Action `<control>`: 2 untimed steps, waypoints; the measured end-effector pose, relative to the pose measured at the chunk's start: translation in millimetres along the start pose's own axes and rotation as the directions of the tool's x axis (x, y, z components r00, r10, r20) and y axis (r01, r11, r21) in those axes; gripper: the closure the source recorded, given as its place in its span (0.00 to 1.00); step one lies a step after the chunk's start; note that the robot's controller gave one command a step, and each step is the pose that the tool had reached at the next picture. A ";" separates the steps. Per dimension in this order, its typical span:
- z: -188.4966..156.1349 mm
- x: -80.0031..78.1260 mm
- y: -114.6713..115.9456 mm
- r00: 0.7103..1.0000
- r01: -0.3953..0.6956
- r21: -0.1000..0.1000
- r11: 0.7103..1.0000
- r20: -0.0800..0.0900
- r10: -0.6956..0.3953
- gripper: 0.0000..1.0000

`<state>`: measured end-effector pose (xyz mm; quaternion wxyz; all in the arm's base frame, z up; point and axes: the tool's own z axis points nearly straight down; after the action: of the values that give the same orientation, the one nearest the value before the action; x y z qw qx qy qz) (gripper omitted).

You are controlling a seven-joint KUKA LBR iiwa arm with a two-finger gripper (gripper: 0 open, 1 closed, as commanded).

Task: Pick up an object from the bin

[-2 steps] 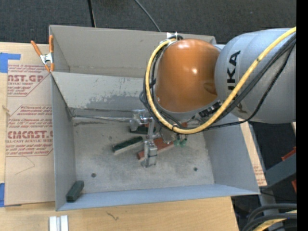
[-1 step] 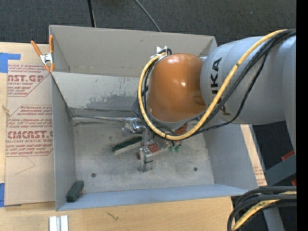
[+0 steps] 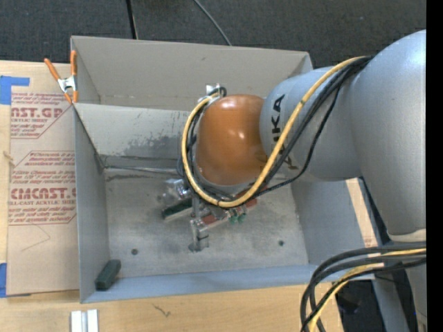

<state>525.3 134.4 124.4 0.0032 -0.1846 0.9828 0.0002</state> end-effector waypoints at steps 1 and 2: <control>45.0 -18.4 -35.0 0.999 0.036 -0.001 0.999 -0.004 -0.036 0.00; 47.4 -17.4 -38.0 1.000 0.028 0.000 1.000 -0.007 -0.028 0.00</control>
Offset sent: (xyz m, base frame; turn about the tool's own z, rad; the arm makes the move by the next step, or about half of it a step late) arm 0.0413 0.0025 -0.0544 0.3156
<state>555.6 105.4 77.2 -0.0004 -0.1981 0.9802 -0.0007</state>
